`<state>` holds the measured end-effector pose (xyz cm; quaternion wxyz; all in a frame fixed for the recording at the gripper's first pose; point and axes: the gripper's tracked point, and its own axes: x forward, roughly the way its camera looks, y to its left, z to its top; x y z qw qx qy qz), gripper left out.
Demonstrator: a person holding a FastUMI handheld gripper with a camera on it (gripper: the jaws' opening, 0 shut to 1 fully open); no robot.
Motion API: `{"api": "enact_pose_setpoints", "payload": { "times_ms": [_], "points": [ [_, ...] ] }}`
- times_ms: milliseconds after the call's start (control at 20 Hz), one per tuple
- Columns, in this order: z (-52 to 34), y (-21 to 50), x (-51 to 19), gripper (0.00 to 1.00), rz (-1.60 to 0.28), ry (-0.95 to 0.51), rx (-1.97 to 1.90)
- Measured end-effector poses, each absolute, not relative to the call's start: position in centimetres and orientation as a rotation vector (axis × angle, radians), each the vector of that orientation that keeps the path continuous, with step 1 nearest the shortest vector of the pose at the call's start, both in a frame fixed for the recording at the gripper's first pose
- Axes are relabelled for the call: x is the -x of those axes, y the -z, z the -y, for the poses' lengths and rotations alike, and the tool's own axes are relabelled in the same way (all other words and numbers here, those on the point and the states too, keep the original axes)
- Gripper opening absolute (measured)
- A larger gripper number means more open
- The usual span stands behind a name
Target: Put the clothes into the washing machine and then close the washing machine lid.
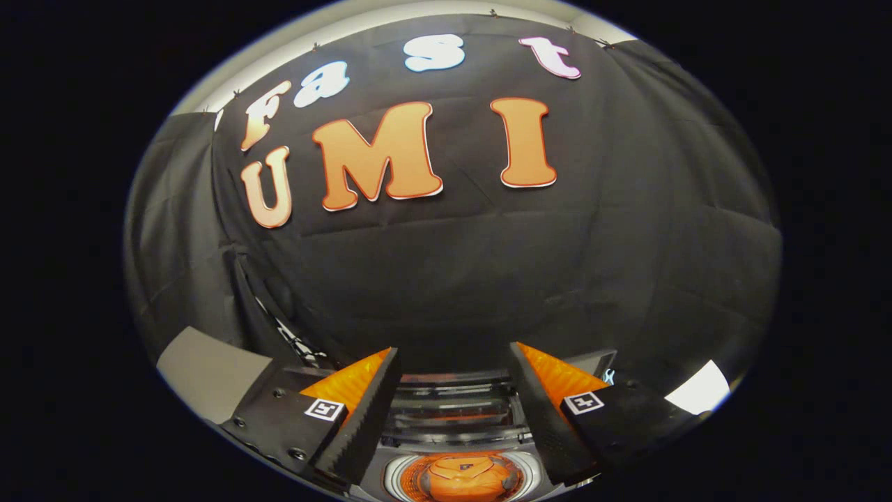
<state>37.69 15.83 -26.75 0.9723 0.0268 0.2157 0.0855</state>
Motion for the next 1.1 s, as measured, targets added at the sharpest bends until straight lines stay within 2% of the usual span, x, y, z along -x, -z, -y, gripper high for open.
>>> {"api": "enact_pose_setpoints", "payload": {
  "times_ms": [100,250,500,850,1100],
  "points": [
    [-16.6,30.1,-39.5,0.99,-0.514,-0.166,-0.047],
    [-16.3,30.5,-40.5,0.98,-0.487,-0.160,0.010],
    [-14.9,29.5,-31.1,1.00,-0.413,-0.182,0.018],
    [-13.4,34.4,-19.5,0.99,-0.526,-0.108,0.009],
    [-14.5,28.0,-15.4,0.99,-0.385,-0.100,-0.021]
  ]
}}
